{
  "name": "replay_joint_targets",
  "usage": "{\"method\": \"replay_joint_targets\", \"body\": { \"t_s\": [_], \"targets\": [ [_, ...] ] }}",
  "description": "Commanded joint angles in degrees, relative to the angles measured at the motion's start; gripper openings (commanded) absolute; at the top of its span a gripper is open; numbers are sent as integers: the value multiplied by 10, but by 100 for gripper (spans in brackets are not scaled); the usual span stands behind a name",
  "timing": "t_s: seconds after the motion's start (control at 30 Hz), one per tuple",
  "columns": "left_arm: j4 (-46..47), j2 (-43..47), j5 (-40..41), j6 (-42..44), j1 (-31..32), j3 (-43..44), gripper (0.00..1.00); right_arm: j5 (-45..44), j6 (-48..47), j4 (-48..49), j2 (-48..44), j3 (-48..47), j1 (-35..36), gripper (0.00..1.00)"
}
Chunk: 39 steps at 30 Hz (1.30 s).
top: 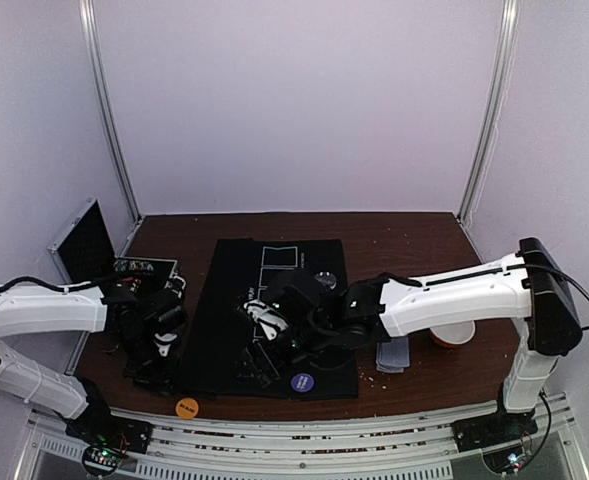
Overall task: Distribute texas hold em gaming equipment
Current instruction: Pick up the big blind button from the corner of the board.
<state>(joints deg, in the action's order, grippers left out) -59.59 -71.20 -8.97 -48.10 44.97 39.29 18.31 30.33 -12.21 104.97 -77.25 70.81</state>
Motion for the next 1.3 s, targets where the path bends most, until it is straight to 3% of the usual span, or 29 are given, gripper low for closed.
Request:
{"method": "replay_joint_targets", "body": {
  "t_s": [0.0, 0.27, 0.6, 1.27],
  "targets": [
    [46, 22, -40, -22, -3, -53, 30, 28, 48, 74, 44, 15, 23, 77],
    [83, 3, -30, -5, -2, -41, 29, 57, 84, 118, 139, -47, 50, 66],
    [123, 24, -72, -10, -1, -92, 25, 75, 155, 180, 208, -82, 58, 46],
    [219, -44, -124, -18, 138, -93, 25, 56, 186, 187, 229, -73, 61, 41]
  ]
}}
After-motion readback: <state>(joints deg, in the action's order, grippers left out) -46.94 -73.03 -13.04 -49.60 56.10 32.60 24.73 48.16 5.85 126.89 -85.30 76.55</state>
